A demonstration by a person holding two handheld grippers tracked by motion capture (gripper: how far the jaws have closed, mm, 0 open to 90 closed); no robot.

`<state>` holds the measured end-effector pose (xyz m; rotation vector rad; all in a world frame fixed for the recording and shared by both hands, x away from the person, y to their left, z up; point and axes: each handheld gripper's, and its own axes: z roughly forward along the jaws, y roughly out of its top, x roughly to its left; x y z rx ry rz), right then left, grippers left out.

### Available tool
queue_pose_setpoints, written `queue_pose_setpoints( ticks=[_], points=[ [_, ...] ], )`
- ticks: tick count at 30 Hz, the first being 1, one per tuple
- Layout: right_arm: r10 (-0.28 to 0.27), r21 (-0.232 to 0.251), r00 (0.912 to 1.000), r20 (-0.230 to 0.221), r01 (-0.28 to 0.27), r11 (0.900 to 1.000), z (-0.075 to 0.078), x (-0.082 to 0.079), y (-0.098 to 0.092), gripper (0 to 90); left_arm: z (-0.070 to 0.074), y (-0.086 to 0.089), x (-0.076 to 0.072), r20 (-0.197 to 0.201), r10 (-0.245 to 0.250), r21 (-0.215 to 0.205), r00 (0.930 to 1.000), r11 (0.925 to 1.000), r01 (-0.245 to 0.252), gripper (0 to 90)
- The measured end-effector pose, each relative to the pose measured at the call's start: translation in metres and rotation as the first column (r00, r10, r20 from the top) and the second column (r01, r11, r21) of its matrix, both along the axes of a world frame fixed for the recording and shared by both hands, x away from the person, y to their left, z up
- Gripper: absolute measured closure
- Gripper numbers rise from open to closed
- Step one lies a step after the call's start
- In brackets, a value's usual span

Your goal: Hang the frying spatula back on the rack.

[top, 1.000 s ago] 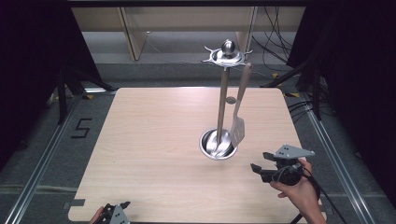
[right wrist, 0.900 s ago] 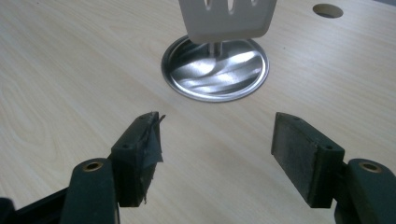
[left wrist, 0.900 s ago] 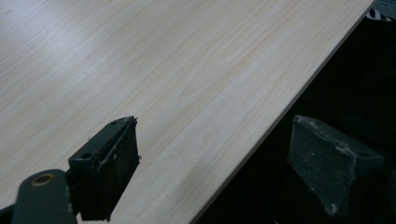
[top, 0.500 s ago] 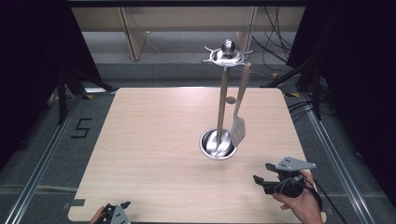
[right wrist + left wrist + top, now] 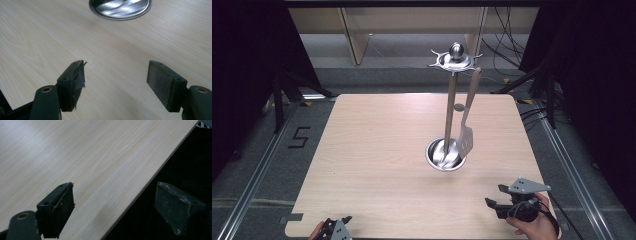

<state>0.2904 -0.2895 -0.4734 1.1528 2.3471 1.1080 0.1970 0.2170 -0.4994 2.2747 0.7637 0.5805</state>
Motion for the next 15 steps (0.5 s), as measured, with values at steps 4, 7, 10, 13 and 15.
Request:
queue_pose_setpoints(
  ticks=[4,7,10,13,15],
  points=[
    [0.015,-0.020,0.9999,0.004,-0.015,1.000,-0.003,-0.002,-0.003,31.4,0.000,0.000,0.000,0.003,0.007,-0.006,1.0000,1.0000,-0.007,15.3],
    [0.013,-0.026,0.9999,0.001,-0.013,1.000,-0.002,-0.005,-0.005,31.1,-0.001,0.000,0.000,0.001,0.008,-0.005,1.0000,1.0000,-0.008,15.3],
    [0.021,-0.021,0.9998,-0.005,-0.021,1.000,-0.003,-0.007,-0.007,30.7,-0.001,0.000,0.000,0.002,0.008,-0.005,1.0000,1.0000,-0.008,15.3],
    [-0.016,-0.012,0.9992,-0.037,0.016,1.000,-0.004,-0.012,-0.006,30.5,-0.001,0.000,0.000,0.001,0.008,-0.005,1.0000,1.0000,-0.008,15.3],
    [0.022,-0.036,0.9998,-0.002,-0.022,0.999,-0.007,-0.009,-0.009,30.4,-0.001,0.000,0.000,0.003,0.008,-0.005,1.0000,1.0000,-0.008,15.2]
  ],
)
